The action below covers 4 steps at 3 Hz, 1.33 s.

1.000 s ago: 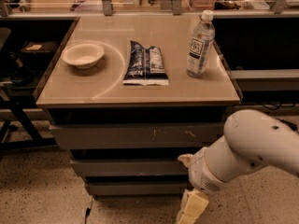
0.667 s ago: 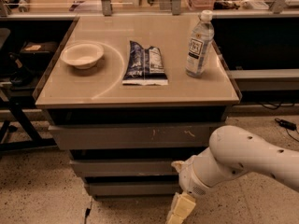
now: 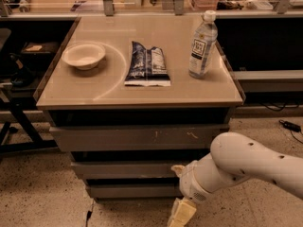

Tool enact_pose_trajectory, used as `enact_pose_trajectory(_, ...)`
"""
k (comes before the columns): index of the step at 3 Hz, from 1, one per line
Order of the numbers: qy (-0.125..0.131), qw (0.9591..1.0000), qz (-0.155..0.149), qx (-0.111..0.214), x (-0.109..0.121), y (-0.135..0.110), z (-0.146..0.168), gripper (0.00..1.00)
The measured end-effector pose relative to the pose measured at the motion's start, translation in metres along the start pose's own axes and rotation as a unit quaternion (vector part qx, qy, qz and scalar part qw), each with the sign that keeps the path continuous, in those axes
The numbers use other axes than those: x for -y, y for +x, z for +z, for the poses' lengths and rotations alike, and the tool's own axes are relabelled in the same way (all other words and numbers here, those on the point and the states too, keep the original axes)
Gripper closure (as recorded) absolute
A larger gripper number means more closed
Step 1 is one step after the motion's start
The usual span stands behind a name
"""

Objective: Open bottom drawer

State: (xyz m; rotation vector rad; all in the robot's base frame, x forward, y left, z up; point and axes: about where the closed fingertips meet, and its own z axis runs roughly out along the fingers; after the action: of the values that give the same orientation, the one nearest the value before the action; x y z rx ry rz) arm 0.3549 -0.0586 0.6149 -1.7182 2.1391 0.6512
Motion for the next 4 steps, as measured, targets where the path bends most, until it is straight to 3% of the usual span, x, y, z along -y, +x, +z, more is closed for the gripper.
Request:
enact_pose_trajectory(1,-0.003,1.0,0.007,-0.005,0.002,0.016,0.046,0.0)
enact_pose_trajectory(3,0.026,0.9982,0.052,-0.013,0.048,0.049,0.127,0.0)
enact_pose_trajectory(4,0.025,0.9982,0.052,-0.013,0.048,0.049,0.127,0.0)
